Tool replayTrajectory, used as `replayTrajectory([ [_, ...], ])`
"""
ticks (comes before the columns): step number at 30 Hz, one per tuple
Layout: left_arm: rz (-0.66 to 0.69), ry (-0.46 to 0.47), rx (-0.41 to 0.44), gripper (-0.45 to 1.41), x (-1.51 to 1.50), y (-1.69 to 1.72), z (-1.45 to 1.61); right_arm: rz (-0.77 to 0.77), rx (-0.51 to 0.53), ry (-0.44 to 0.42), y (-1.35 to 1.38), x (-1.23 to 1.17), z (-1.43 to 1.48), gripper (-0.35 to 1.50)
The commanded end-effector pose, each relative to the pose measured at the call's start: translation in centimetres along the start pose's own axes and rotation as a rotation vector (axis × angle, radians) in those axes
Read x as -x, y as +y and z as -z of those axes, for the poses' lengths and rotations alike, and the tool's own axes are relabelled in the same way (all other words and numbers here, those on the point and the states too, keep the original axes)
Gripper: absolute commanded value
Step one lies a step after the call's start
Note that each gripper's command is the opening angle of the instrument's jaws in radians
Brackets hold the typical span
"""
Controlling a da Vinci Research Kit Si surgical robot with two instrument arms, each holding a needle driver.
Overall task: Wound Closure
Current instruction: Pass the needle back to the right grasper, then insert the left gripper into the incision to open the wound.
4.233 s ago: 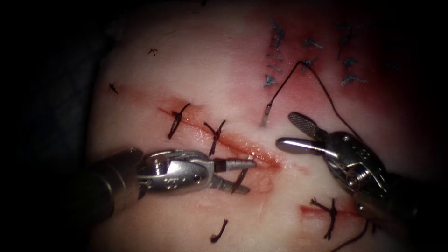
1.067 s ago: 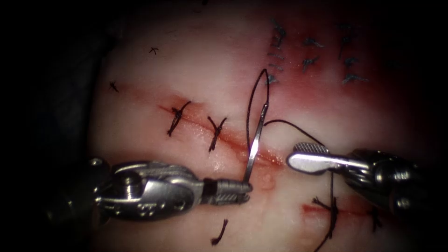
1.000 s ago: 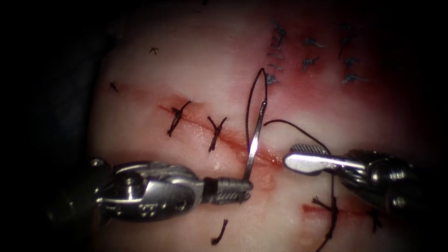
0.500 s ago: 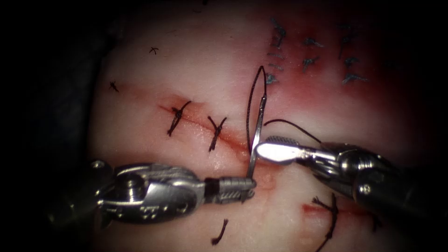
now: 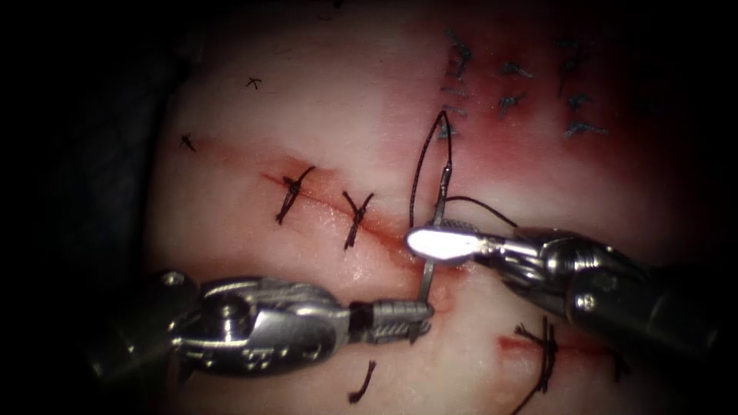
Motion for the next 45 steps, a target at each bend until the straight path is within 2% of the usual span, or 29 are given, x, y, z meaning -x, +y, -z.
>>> replayTrajectory([
  [1,-0.002,0.003,0.002,-0.35,0.02,-0.03,-0.08,0.009,-0.011,-0.009,0.02,-0.03,-0.08,0.83],
  [5,-0.002,0.007,0.003,-0.35,0.01,-0.03,-0.08,0.015,-0.009,-0.011,0.02,-0.03,-0.09,0.73],
  [6,-0.002,0.006,0.003,-0.35,0.01,-0.03,-0.08,0.021,-0.009,-0.011,0.02,-0.02,-0.09,0.61],
  [10,-0.002,0.008,0.009,-0.35,0.01,-0.02,-0.08,0.026,-0.003,-0.016,0.01,-0.01,-0.11,0.64],
  [11,-0.002,0.008,0.009,-0.35,0.01,-0.02,-0.08,0.026,-0.003,-0.016,0.01,-0.01,-0.11,0.54],
  [12,-0.002,0.008,0.009,-0.35,0.01,-0.02,-0.08,0.033,-0.004,-0.017,0.01,-0.01,-0.11,0.32],
  [13,-0.002,0.010,0.012,-0.35,0.00,-0.02,-0.08,0.033,-0.002,-0.019,0.01,-0.01,-0.11,-0.10],
  [14,-0.002,0.011,0.012,-0.35,0.00,-0.02,-0.08,0.034,0.005,-0.028,0.01,0.00,-0.11,-0.35],
  [16,-0.002,0.011,0.012,-0.35,0.00,-0.02,-0.08,0.084,0.019,-0.051,0.03,0.02,-0.10,-0.35],
  [18,-0.002,0.011,0.015,0.07,-0.01,-0.02,-0.08,0.131,0.022,-0.057,0.06,-0.01,-0.10,-0.35],
  [19,-0.002,0.011,0.016,0.15,-0.01,-0.02,-0.07,0.155,0.023,-0.062,0.08,-0.03,-0.10,-0.35],
  [21,0.000,0.007,0.016,0.54,-0.02,-0.04,-0.05,0.185,0.021,-0.069,0.12,-0.08,-0.07,-0.35],
  [23,0.064,-0.007,-0.027,0.71,-0.02,-0.07,-0.03,0.204,0.025,-0.068,0.14,-0.10,-0.05,-0.35],
  [26,0.155,-0.014,-0.101,0.79,0.04,-0.12,0.08,0.256,0.028,-0.025,0.17,-0.18,0.01,-0.35],
  [28,0.180,-0.013,-0.099,0.79,0.08,-0.14,0.13,0.289,0.035,0.018,0.18,-0.24,0.05,-0.35],
  [30,0.186,-0.044,-0.081,0.53,0.22,-0.16,0.22,0.329,0.038,0.088,0.19,-0.33,0.11,-0.35],
  [32,0.194,-0.076,-0.026,0.37,0.30,-0.16,0.21,0.368,0.030,0.116,0.18,-0.36,0.12,-0.35],
  [34,0.236,-0.124,0.056,-0.01,0.39,-0.18,0.20,0.395,0.024,0.129,0.17,-0.38,0.13,-0.35],
  [35,0.273,-0.175,0.133,-0.31,0.48,-0.18,0.15,0.435,0.032,0.133,0.17,-0.39,0.13,-0.35],
  [36,0.275,-0.204,0.183,-0.35,0.54,-0.18,0.09,0.457,0.028,0.142,0.17,-0.40,0.13,-0.35],
  [40,0.268,-0.250,0.276,-0.35,0.65,-0.18,-0.05,0.511,0.027,0.148,0.16,-0.38,0.13,-0.35],
  [41,0.271,-0.269,0.316,-0.35,0.68,-0.18,-0.10,0.523,0.027,0.148,0.16,-0.37,0.13,-0.35],
  [42,0.284,-0.301,0.414,-0.35,0.72,-0.17,-0.19,0.552,0.027,0.149,0.15,-0.36,0.14,-0.35],
  [43,0.287,-0.321,0.473,-0.35,0.75,-0.16,-0.25,0.557,0.026,0.151,0.14,-0.36,0.14,-0.35],
  [45,0.285,-0.355,0.518,-0.35,0.82,-0.09,-0.45,0.587,0.028,0.150,0.13,-0.35,0.15,-0.35],
])
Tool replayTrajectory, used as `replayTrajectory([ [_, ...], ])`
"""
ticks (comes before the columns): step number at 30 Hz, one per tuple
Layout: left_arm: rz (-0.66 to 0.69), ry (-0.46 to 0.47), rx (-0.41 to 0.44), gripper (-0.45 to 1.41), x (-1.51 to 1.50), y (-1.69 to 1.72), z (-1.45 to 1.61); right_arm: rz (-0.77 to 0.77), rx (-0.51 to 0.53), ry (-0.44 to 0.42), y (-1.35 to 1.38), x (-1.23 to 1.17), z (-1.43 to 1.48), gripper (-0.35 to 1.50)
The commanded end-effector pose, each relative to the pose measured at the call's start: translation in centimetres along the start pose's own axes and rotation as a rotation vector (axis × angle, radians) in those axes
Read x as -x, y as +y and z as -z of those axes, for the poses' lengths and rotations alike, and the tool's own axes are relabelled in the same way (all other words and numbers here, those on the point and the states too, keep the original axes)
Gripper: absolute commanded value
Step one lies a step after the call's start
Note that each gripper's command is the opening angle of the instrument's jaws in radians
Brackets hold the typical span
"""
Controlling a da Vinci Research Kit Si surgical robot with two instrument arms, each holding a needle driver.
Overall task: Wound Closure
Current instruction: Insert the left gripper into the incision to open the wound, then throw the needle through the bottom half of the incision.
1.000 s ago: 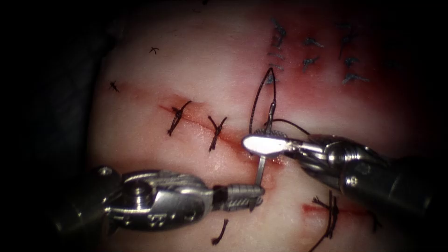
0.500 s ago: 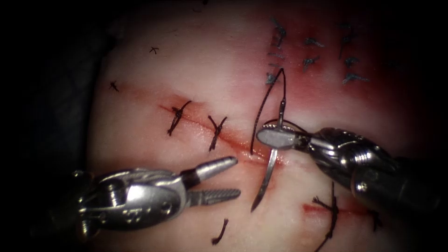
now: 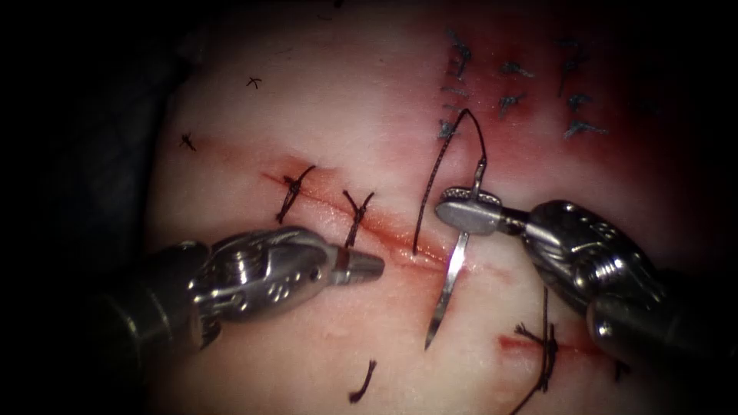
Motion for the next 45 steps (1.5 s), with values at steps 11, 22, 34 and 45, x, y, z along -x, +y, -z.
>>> replayTrajectory([
  [11,-0.008,-0.047,0.107,-0.35,-0.08,-0.18,-0.50,0.066,-0.001,0.009,0.01,0.03,-0.06,-0.35],
  [22,0.050,-0.147,0.193,-0.35,0.20,-0.52,-0.73,0.227,-0.006,0.051,0.02,0.06,-0.07,-0.35],
  [34,0.061,-0.381,0.444,0.19,0.37,-0.39,-0.79,0.574,0.065,0.152,0.20,-0.09,-0.25,-0.35],
  [45,0.062,-0.375,0.446,0.71,0.36,-0.39,-0.79,0.787,0.165,0.184,0.26,0.10,-0.51,-0.35],
])
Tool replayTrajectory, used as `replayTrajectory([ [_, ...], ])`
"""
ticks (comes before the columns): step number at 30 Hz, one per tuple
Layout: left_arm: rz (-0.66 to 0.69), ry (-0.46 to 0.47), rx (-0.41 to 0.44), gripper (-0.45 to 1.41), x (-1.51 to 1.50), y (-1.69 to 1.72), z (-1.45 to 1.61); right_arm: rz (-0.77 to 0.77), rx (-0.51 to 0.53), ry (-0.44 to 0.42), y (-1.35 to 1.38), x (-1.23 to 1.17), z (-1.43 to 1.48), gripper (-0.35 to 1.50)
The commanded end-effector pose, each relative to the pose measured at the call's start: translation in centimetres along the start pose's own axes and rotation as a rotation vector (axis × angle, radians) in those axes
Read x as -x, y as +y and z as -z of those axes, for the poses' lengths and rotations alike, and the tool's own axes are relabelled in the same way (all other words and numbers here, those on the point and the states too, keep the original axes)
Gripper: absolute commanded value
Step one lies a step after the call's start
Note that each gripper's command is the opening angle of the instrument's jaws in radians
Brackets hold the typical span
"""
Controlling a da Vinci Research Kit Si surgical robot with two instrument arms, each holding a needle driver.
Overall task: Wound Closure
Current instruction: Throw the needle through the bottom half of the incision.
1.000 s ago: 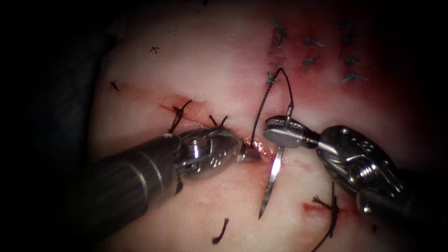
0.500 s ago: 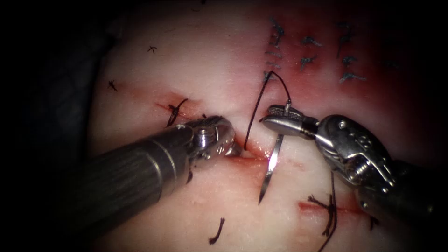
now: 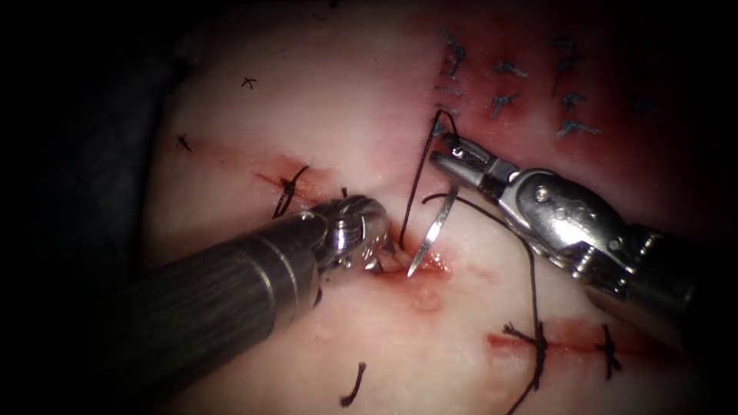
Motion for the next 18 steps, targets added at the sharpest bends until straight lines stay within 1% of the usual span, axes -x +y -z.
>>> replayTrajectory([
  [1,0.002,0.005,-0.005,0.72,-0.03,-0.08,0.00,0.012,0.005,0.002,-0.05,0.10,-0.10,-0.35],
  [2,0.003,0.007,-0.003,0.72,-0.03,-0.07,0.01,0.032,0.011,0.003,-0.09,0.16,-0.11,-0.35],
  [6,0.004,0.016,-0.008,0.71,-0.04,-0.06,0.03,0.052,0.026,-0.003,-0.13,0.27,-0.11,-0.35],
  [9,0.006,0.026,-0.012,0.71,-0.05,-0.04,0.06,0.102,0.036,-0.005,-0.16,0.35,-0.10,-0.35],
  [15,0.017,0.037,-0.016,0.72,-0.08,-0.01,0.09,0.203,0.058,-0.021,-0.16,0.40,-0.02,-0.35],
  [18,0.021,0.049,-0.017,0.71,-0.10,0.00,0.15,0.250,0.048,-0.032,-0.30,0.44,0.03,-0.35],
])
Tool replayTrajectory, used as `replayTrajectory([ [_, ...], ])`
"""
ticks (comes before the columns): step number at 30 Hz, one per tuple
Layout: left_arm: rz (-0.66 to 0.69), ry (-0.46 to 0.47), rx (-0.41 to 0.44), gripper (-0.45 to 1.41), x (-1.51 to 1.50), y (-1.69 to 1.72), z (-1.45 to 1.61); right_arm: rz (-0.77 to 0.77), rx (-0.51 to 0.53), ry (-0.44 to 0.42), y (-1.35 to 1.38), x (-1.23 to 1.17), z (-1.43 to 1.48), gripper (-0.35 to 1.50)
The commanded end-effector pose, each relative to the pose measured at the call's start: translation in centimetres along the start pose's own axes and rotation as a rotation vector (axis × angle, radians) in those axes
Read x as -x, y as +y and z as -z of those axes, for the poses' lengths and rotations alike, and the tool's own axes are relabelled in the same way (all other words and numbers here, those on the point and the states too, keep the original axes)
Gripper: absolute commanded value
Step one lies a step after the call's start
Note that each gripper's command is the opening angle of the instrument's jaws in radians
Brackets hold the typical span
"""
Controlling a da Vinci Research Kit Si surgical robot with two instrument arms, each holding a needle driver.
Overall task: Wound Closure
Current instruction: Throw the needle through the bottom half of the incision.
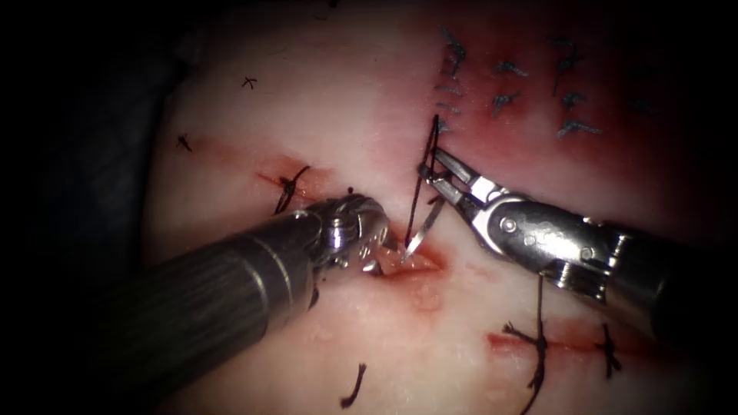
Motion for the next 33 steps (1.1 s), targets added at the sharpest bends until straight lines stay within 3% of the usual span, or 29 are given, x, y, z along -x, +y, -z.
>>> replayTrajectory([
  [1,0.001,0.008,-0.006,0.71,-0.04,-0.09,0.01,0.005,-0.008,0.000,-0.10,0.04,-0.05,-0.35],
  [10,0.048,0.100,-0.178,0.70,-0.09,-0.12,0.43,0.016,-0.030,-0.003,-0.12,0.04,-0.06,-0.35],
  [14,0.100,0.220,-0.292,0.67,-0.14,0.08,0.74,-0.008,-0.046,-0.001,-0.12,0.03,-0.09,-0.35],
  [19,0.106,0.279,-0.356,0.57,-0.12,0.50,0.83,-0.018,-0.059,-0.009,-0.11,0.04,-0.10,-0.35],
  [23,0.110,0.298,-0.405,0.49,-0.05,0.82,0.74,-0.042,-0.068,-0.014,-0.07,0.06,-0.11,-0.35],
  [27,0.106,0.322,-0.433,0.38,0.03,1.16,0.41,-0.108,-0.101,-0.015,0.00,0.08,-0.17,-0.35],
  [30,0.123,0.347,-0.429,0.36,0.02,1.25,0.16,-0.184,-0.186,-0.034,0.03,0.12,-0.27,-0.35],
  [33,0.125,0.352,-0.430,0.35,-0.03,1.28,0.00,-0.200,-0.200,-0.048,0.06,0.15,-0.29,-0.35],
])
